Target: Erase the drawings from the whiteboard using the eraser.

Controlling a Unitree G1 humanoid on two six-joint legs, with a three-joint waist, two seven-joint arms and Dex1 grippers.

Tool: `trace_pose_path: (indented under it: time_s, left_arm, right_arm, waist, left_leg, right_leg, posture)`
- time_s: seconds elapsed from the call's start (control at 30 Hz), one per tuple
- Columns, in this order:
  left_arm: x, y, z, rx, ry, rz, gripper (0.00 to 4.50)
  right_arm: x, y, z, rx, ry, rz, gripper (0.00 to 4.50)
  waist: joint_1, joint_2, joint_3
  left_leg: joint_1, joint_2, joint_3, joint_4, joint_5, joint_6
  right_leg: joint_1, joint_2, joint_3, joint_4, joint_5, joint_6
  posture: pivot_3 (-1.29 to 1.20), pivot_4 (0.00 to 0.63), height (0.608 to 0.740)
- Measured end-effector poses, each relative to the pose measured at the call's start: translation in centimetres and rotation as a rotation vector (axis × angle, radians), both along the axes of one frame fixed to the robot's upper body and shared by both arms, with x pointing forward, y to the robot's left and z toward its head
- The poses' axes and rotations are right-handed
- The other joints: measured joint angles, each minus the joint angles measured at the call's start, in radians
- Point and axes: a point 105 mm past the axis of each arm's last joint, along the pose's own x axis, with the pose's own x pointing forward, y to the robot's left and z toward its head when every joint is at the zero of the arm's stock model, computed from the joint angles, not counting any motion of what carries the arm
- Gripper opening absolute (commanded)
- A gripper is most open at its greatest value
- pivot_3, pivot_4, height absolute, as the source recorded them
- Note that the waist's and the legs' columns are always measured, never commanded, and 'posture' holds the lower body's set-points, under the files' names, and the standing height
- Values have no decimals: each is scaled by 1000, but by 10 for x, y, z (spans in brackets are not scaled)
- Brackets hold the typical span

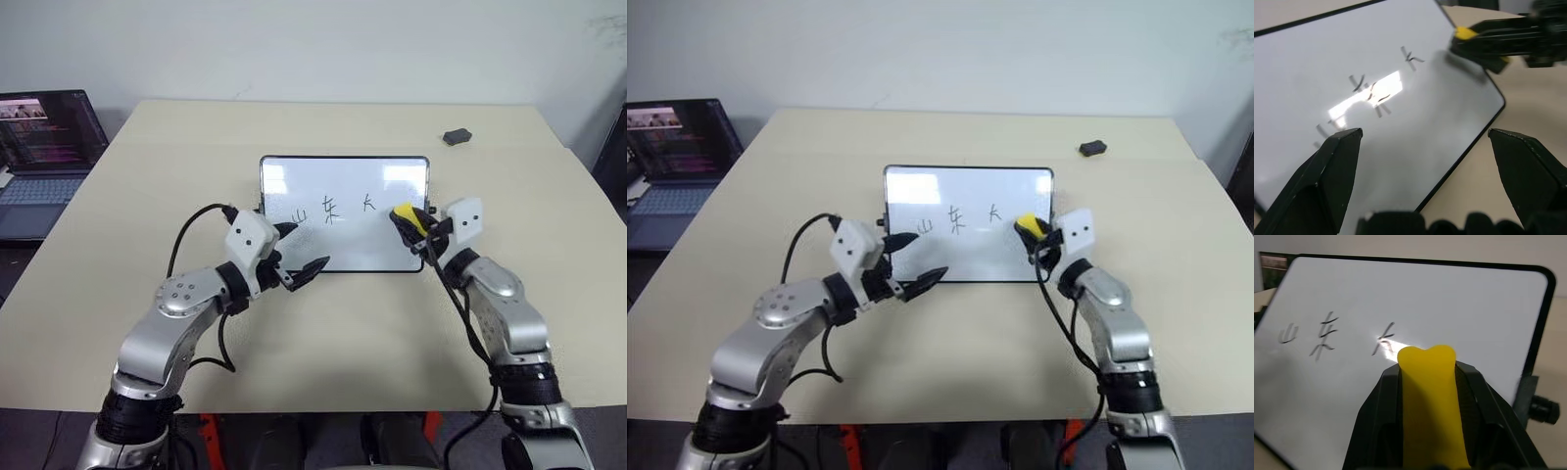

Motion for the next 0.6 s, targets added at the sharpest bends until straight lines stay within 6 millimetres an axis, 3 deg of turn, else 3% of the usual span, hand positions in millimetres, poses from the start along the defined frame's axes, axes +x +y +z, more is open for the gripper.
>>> trace_pose_path:
  time_s: [0.1, 0.33, 0.47, 0.6]
  left_arm:
    - [-4, 13, -5, -9, 21, 72, 4500]
    - [-7, 22, -10, 2, 36, 144, 4500]
    - [-3, 23, -1, 2, 2, 155, 4500]
    - [-1, 19, 7, 6, -24, 125, 4500]
  right_arm:
    - [-18, 0, -8, -53, 50, 85, 1102]
    - [-35, 19, -19, -210, 42, 241, 1102]
    - [-37, 30, -22, -230, 16, 299, 1102]
    - [-28, 36, -7, -200, -44, 298, 1102]
  waist:
    - [0, 0, 0]
    - [1, -1, 1]
    - [1, -1, 1]
    - [-1, -1, 1]
  left_leg:
    - [0, 0, 0, 0, 0, 0]
    - [3, -1, 0, 1, 0, 0]
    - [2, -1, 0, 1, 0, 0]
    - [3, -1, 0, 1, 0, 0]
  right_leg:
    - [0, -1, 0, 0, 0, 0]
    - [2, 0, 0, 2, 0, 0]
    - [2, 0, 0, 1, 0, 0]
    - [1, 0, 0, 2, 0, 0]
  posture:
    - [0, 150, 740]
    - [0, 150, 740]
    - [0, 150, 740]
    - [0, 150, 740]
